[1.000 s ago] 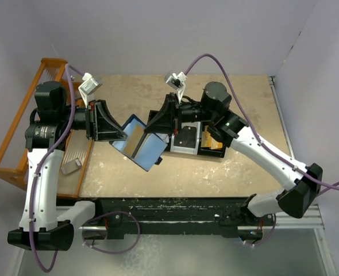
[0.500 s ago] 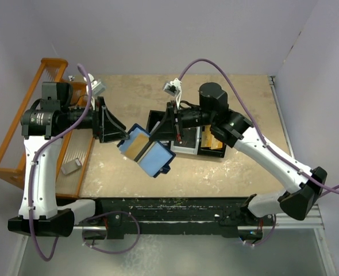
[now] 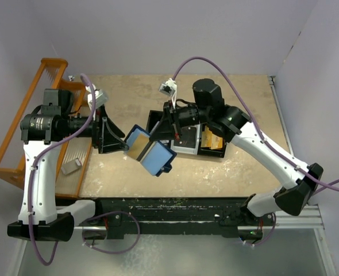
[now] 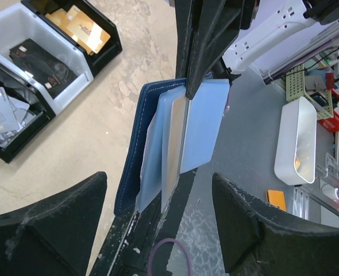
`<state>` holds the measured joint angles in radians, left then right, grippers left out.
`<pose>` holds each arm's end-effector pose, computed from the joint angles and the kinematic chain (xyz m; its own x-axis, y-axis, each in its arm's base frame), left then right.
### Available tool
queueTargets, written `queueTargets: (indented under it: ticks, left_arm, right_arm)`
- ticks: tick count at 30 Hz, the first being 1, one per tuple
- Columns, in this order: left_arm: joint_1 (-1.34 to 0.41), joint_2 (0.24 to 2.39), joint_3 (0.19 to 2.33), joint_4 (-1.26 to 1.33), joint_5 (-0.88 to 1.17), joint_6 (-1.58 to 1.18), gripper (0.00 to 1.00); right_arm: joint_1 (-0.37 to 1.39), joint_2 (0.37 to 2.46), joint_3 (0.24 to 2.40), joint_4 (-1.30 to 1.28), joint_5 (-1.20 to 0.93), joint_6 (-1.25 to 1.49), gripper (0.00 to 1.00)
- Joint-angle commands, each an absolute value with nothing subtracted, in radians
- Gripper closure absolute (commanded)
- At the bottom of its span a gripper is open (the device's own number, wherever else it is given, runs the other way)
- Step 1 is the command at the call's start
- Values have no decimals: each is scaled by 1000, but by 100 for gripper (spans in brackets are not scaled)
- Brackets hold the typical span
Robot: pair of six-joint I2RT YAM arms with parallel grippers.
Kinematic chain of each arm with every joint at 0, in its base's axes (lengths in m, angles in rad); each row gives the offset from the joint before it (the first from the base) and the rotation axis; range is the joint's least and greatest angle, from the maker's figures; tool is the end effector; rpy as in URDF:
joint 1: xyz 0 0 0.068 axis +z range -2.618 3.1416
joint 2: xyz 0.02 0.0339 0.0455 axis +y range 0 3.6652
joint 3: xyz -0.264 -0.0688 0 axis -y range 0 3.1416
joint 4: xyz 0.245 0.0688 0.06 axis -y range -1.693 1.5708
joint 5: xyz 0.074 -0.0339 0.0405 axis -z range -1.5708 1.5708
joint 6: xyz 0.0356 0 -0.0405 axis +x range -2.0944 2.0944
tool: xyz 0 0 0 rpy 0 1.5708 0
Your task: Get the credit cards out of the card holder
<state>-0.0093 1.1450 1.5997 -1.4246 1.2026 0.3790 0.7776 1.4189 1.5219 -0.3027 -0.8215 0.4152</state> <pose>0.1535 -0.0346 0.4438 -0.5699 0.1385 -0.8100 0.7983 0.3270 -0.5058 0.2054 0.2388 0.4398 -0.5284 -0.1347 -0.8383 -0.8482 0.0396 0.5283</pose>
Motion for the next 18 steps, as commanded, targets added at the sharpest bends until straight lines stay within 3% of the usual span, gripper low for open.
queueTargets:
  ticks: [1, 7, 10, 11, 15, 16, 18]
  left_arm:
    - [-13, 1140, 1554, -1403, 1251, 419, 24]
    - [-15, 1187, 1504, -1393, 1302, 426, 33]
    - [-14, 1202, 1484, -1385, 1320, 426, 49]
    - [-14, 1210, 1479, -1387, 1329, 428, 61]
    - [-14, 1253, 1466, -1459, 1376, 501, 94]
    - [-14, 1262, 1461, -1477, 1380, 516, 100]
    - [-13, 1280, 1460, -1531, 1385, 572, 100]
  right_arm:
    - [773, 1449, 1609, -274, -864, 382, 100]
    - [773, 1500, 1658, -231, -924, 392, 100]
    - [774, 1517, 1665, -214, -945, 393, 100]
    - [774, 1522, 1664, -205, -950, 394, 100]
    - [774, 1530, 1660, -198, -960, 404, 100]
    - [774, 1533, 1664, -198, -962, 407, 100]
    - [773, 1534, 1666, -201, -962, 407, 100]
